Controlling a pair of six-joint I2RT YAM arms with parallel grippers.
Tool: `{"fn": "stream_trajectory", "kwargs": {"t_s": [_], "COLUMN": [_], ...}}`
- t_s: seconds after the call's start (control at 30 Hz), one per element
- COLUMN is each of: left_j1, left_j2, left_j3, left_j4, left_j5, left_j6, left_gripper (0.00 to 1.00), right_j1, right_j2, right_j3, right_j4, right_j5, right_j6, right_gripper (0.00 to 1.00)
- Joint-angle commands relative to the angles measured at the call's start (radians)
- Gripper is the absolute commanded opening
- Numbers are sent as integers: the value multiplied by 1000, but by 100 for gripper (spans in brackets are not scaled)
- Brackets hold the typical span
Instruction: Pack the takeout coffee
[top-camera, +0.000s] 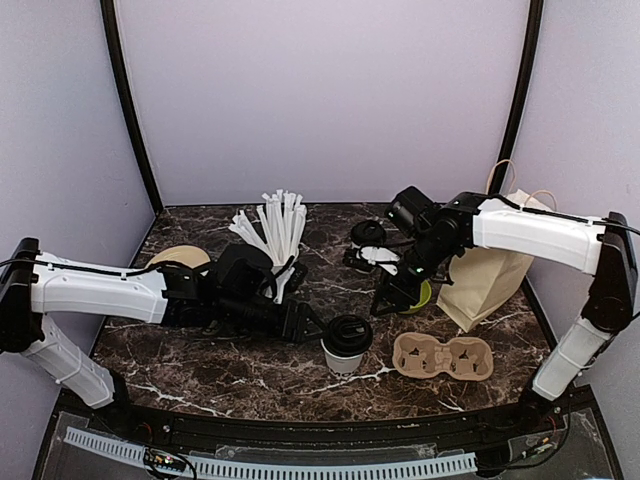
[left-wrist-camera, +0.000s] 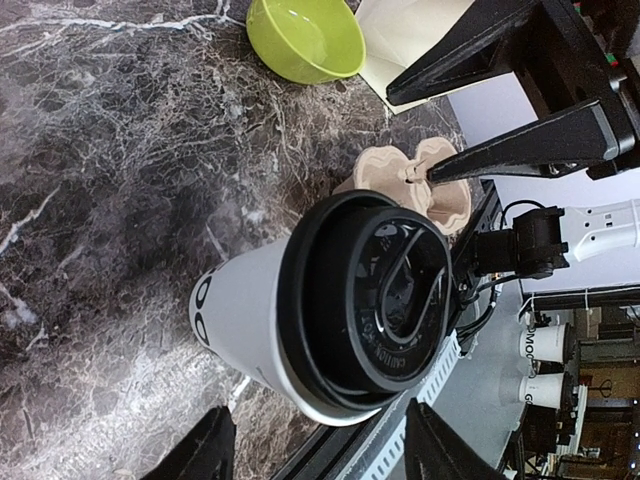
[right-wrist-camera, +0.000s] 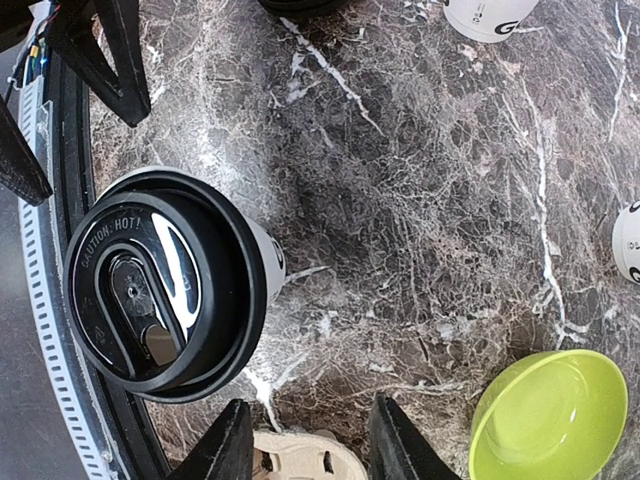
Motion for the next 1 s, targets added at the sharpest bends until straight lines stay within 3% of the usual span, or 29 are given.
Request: {"fn": "stream_trajectory", "kwargs": {"t_s": [0.0, 0.33, 0.73, 0.97], "left_j1": [4, 5, 5, 7], "left_j2": [14, 8, 8, -2], "left_j3": [-12, -27, -18, -1], "left_j4": [25, 25, 21, 3], "left_j5": [24, 17, -9, -37], "left_j6": [-4, -6, 6, 6], "left_gripper": [61, 60, 59, 56], "right_j1": [10, 89, 89, 37], "right_j2": [13, 37, 32, -21], "right_j3": [14, 31, 48, 27], "right_j4": [11, -7, -25, -66], "right_j5": [-23, 6, 22, -11], "right_j6": [5, -7, -6, -29], "right_gripper": [40, 41, 42, 52]}}
